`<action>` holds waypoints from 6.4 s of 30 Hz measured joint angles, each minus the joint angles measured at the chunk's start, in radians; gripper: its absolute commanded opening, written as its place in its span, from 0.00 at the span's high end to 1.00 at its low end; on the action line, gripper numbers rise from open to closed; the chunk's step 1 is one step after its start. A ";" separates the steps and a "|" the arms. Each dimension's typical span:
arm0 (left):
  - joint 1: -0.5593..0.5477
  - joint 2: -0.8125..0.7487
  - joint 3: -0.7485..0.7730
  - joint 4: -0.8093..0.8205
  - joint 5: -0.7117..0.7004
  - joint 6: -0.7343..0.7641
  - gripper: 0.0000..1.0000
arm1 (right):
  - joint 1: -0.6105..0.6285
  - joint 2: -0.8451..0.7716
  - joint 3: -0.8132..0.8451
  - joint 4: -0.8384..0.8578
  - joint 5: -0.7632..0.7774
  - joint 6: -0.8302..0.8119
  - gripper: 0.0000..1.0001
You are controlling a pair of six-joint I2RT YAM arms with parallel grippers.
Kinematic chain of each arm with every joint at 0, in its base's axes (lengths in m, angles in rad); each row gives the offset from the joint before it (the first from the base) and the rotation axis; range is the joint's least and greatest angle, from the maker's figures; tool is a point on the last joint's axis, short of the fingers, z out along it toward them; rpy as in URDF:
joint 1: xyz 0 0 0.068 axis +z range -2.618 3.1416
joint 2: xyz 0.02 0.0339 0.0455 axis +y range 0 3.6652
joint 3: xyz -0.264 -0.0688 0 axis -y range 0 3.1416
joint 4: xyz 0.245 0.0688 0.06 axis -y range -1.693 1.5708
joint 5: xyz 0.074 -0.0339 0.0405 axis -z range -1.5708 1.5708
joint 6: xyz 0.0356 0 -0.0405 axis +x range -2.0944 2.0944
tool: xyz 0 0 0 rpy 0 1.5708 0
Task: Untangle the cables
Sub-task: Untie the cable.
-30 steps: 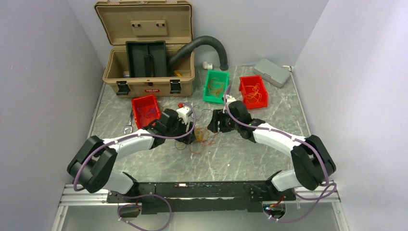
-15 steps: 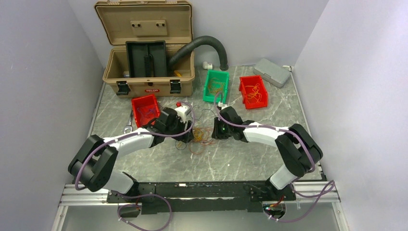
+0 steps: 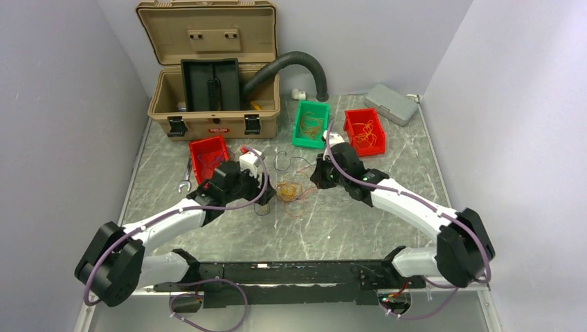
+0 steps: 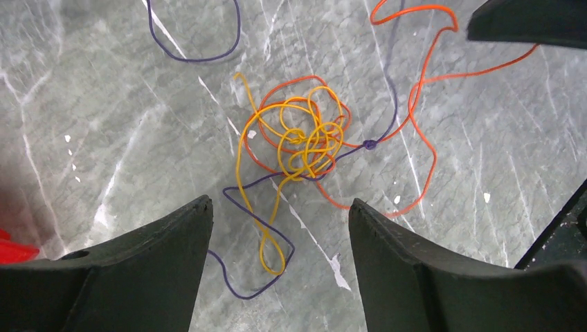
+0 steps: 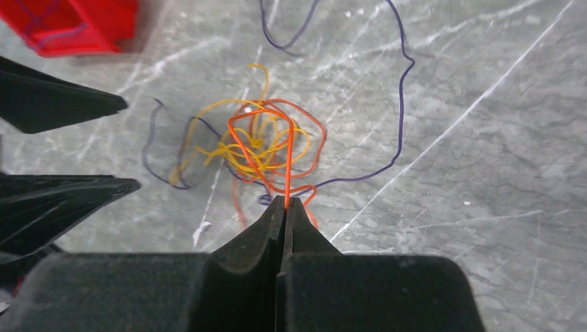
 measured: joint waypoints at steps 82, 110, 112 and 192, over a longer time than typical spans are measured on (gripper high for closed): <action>-0.021 -0.335 0.083 -0.422 -0.447 -0.253 1.00 | -0.457 -0.223 0.528 -0.332 0.624 -0.133 1.00; 0.080 -0.303 0.085 -0.485 -0.388 -0.300 1.00 | -0.535 -0.270 0.259 -0.329 0.628 0.098 0.20; 0.080 -0.290 0.085 -0.465 -0.359 -0.277 1.00 | -0.535 -0.268 0.211 -0.352 0.619 0.114 0.19; 0.077 -0.251 0.257 -0.513 -0.223 -0.178 1.00 | 0.432 0.366 -0.421 1.347 -0.040 -0.838 1.00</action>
